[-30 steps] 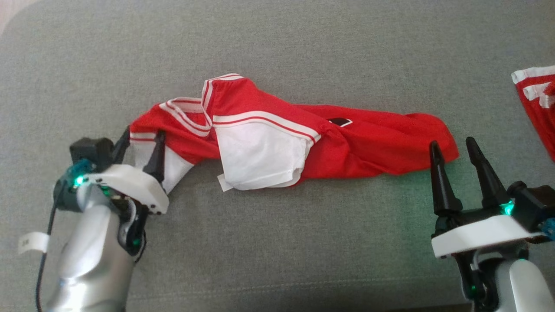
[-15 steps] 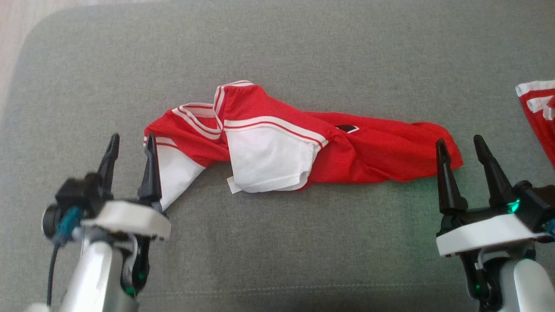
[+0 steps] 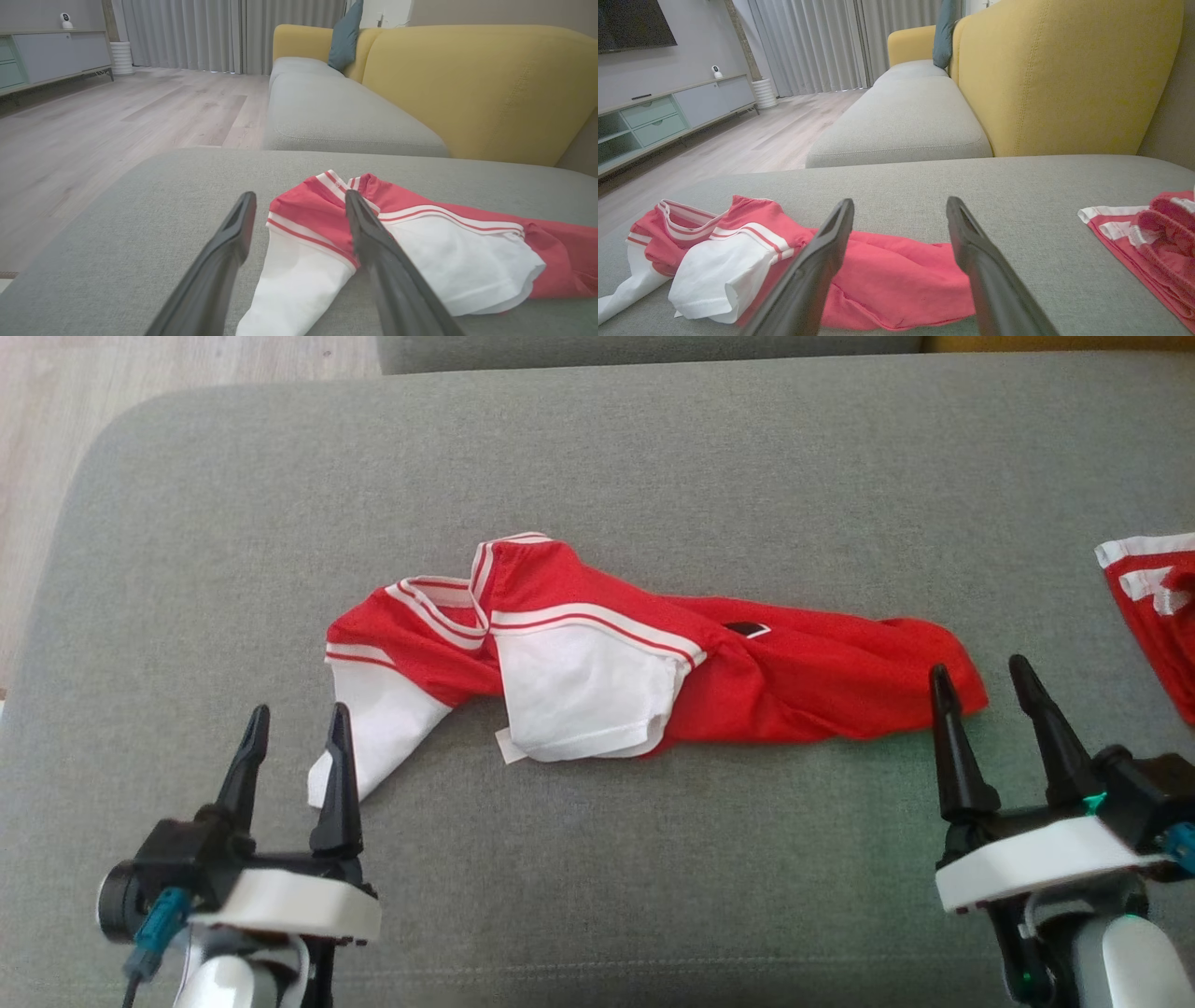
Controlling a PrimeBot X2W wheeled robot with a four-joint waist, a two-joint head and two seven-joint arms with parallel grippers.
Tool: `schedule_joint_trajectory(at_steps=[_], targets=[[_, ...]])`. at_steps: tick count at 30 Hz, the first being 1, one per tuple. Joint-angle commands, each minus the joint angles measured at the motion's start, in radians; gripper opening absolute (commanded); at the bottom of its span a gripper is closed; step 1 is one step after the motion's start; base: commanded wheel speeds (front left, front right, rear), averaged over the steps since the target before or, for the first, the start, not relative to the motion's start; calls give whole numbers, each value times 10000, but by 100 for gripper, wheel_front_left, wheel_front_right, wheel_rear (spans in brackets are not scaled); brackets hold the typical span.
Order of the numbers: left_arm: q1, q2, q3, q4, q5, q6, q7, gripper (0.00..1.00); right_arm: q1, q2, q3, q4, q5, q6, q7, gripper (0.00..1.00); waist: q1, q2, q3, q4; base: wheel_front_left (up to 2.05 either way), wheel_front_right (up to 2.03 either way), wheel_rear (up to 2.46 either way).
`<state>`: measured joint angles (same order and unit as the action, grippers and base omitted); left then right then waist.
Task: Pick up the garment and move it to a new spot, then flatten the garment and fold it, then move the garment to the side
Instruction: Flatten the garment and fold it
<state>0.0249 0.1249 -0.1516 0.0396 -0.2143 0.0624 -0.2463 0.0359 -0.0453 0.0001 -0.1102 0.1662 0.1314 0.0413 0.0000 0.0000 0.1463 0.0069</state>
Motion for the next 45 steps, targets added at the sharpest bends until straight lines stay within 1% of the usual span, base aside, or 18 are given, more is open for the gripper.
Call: schedule_joint_trajectory(at_steps=[1,9,12,15,18,19,23,28,31,35,36,37,38,42,45], targets=[[-204,86,233,-441,52,54,42,100,-119,-49,260,-394,6,-7,27,100,0,0,1,6,0,0,0],[-222,187,108,-492,55,3,145,100,-122,-49,273,-405,17,-7,53,100,0,0,35,1,0,0,0],[-361,242,-51,-472,103,-107,216,100,-142,-49,268,-418,21,-7,58,100,0,0,99,6,0,0,0],[-684,265,-395,-417,119,-399,469,100,-169,-49,260,-447,25,-7,52,100,0,0,207,22,0,0,0],[-1216,193,-911,-197,14,-903,971,100,-227,-49,286,-476,32,-7,57,100,0,0,405,21,0,0,0],[-1606,110,-1262,126,-140,-1237,1407,100,-298,-49,338,-479,46,-7,59,100,0,0,545,-22,0,0,0],[-2338,-20,-1844,1131,-548,-1623,2383,100,-419,-49,303,-442,53,-7,45,100,0,0,816,-110,0,0,0],[-3099,-62,-2258,2324,-1205,-1829,3206,100,-479,-49,295,-362,95,-7,-22,100,0,0,994,-223,0,0,0],[-3345,-23,-2358,2716,-1524,-1872,3384,100,-504,-49,306,-321,129,-7,-64,100,0,0,1028,-284,0,0,0],[-3441,27,-2529,2901,-1900,-1902,3413,100,-490,-49,260,-277,140,-7,-114,100,0,0,1037,-301,0,0,0],[-3451,52,-2598,2917,-1979,-1908,3435,49,-490,-49,244,-266,140,-7,-124,100,0,0,1044,-294,0,0,0],[-3443,60,-2660,2940,-2127,-1913,3492,10,-495,-49,225,-254,156,-7,-134,100,0,0,1052,-284,0,0,0],[-3457,87,-2723,2941,-2244,-1917,3527,0,-506,-49,213,-247,166,-7,-141,100,0,0,1060,-270,0,0,0],[-3573,277,-2891,2887,-2333,-1923,3312,0,-583,-49,107,-208,184,-7,-145,100,0,0,1101,-231,0,0,0],[-3572,385,-2896,2871,-2362,-1924,3198,0,-630,-49,-252,-76,35,-7,22,100,0,0,1111,-252,0,0,0]])
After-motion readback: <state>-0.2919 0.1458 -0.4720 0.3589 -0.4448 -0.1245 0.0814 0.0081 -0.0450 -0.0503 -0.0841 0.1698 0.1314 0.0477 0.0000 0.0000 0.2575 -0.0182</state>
